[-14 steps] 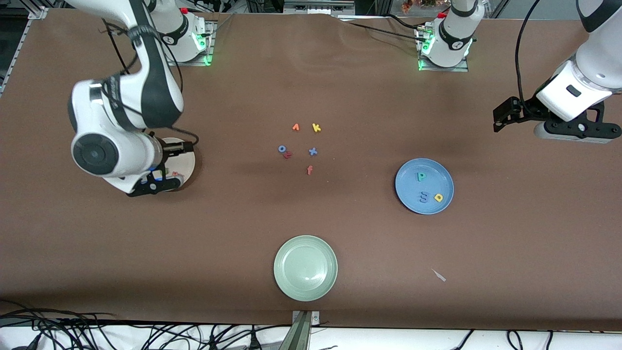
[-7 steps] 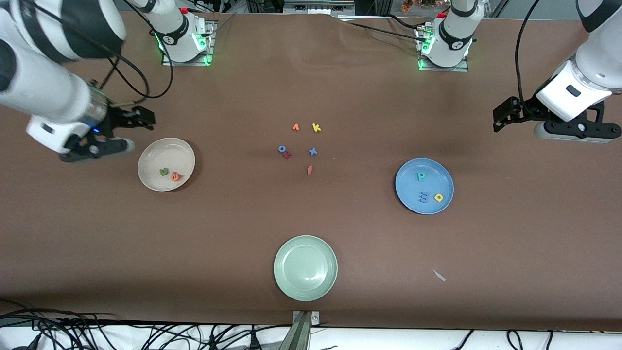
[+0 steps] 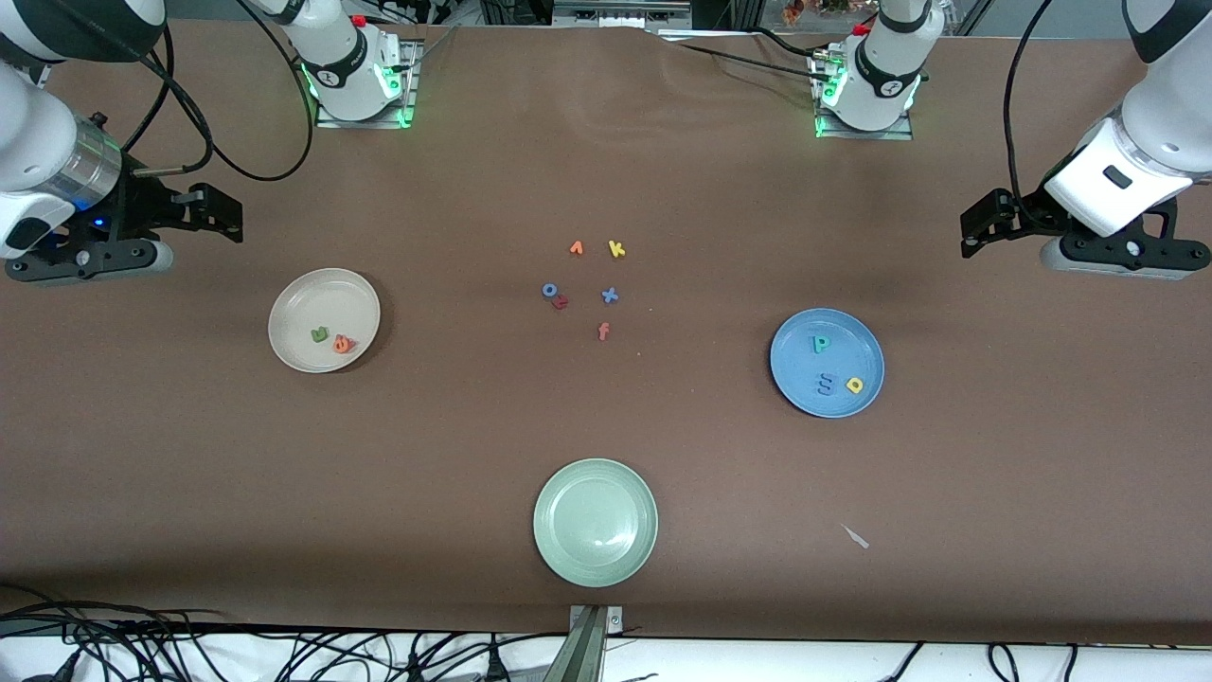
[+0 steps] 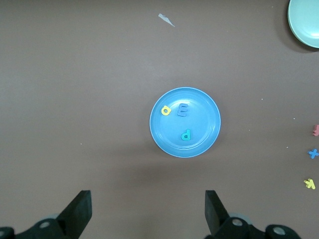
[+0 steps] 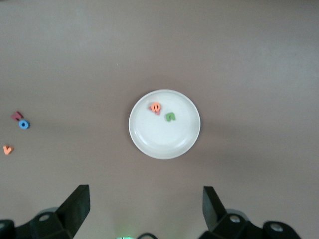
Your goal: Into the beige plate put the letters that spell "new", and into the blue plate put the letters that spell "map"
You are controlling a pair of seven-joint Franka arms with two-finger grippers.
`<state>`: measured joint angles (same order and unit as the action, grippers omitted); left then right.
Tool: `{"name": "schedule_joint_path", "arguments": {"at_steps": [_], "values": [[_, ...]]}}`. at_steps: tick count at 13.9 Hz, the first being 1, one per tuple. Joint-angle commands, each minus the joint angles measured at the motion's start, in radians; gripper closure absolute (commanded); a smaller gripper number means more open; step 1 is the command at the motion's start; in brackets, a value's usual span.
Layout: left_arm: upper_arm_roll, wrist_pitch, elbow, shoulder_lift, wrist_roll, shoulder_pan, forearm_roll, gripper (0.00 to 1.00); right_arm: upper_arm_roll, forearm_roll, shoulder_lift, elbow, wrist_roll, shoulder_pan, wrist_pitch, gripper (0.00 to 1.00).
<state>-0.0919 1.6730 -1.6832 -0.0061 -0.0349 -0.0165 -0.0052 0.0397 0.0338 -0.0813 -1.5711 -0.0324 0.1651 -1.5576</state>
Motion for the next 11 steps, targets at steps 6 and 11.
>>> {"name": "schedule_joint_path", "arguments": {"at_steps": [6,11], "values": [[-0.002,0.007,0.010,0.003,0.004,-0.002,-0.002,0.00,-0.017,0.003,0.017,-0.024,0.000,-0.030,-0.021,0.00],[-0.002,0.005,0.008,0.003,0.006,0.000,-0.001,0.00,-0.007,-0.022,0.011,-0.020,-0.004,-0.029,-0.024,0.00]]}}
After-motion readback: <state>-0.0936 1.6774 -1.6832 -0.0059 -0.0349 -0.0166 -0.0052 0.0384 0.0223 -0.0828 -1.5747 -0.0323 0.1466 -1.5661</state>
